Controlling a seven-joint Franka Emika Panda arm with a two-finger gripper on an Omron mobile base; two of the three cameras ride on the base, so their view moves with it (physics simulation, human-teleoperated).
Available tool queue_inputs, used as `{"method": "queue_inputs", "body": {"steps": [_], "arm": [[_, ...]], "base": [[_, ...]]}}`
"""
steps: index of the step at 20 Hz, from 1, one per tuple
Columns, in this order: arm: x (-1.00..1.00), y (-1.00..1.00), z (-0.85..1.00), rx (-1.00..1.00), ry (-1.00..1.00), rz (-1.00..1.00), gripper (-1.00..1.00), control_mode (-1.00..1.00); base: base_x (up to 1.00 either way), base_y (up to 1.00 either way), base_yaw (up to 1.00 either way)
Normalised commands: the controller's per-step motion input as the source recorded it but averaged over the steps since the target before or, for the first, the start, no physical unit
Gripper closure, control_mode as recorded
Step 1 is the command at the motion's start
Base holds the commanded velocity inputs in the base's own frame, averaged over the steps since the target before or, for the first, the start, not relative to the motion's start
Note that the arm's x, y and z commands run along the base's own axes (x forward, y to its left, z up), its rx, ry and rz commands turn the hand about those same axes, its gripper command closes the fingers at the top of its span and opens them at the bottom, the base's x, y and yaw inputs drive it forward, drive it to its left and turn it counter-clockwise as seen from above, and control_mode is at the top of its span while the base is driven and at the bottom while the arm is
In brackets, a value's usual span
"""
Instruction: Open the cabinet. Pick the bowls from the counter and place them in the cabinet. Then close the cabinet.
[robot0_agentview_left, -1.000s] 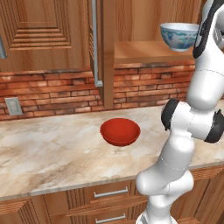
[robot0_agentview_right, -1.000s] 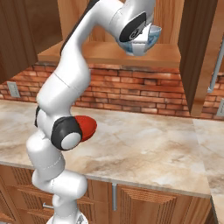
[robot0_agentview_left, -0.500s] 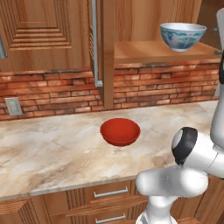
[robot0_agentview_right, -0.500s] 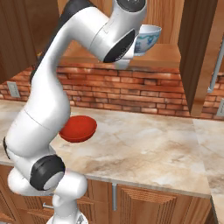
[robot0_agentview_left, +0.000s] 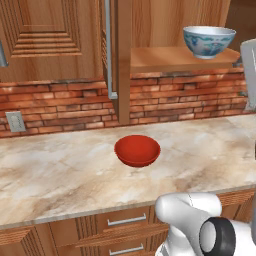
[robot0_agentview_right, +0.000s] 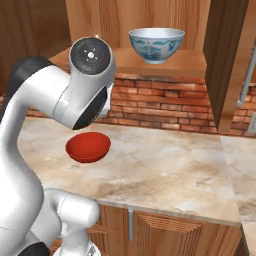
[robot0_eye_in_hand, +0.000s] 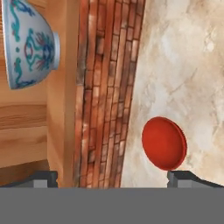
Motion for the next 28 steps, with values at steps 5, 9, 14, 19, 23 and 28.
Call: {"method": "queue_inputs", "body": {"steps": [5,9,14,19,23,28], "arm": [[-0.57,0.11,-0.2,0.0,0.07,0.17,-1.0,-1.0],[-0.11,0.06,-0.26,-0.03,0.17,0.26,-1.0,-1.0],[0.0,0.0,-0.17,-0.06,0.2,0.26,-1.0,-1.0],[0.03,0.06,-0.23,-0.21,0.15,0.18,-1.0,-1.0],[0.01,0.15,-0.35,-0.24,0.0,0.14,-1.0,-1.0],[0.08,0.0,-0.48,-0.08,-0.01,0.02,-1.0,-1.0]], "base": [[0.0,0.0,0.0],[0.0,0.0,0.0],[0.0,0.0,0.0],[0.0,0.0,0.0],[0.0,0.0,0.0],[0.0,0.0,0.0]]}}
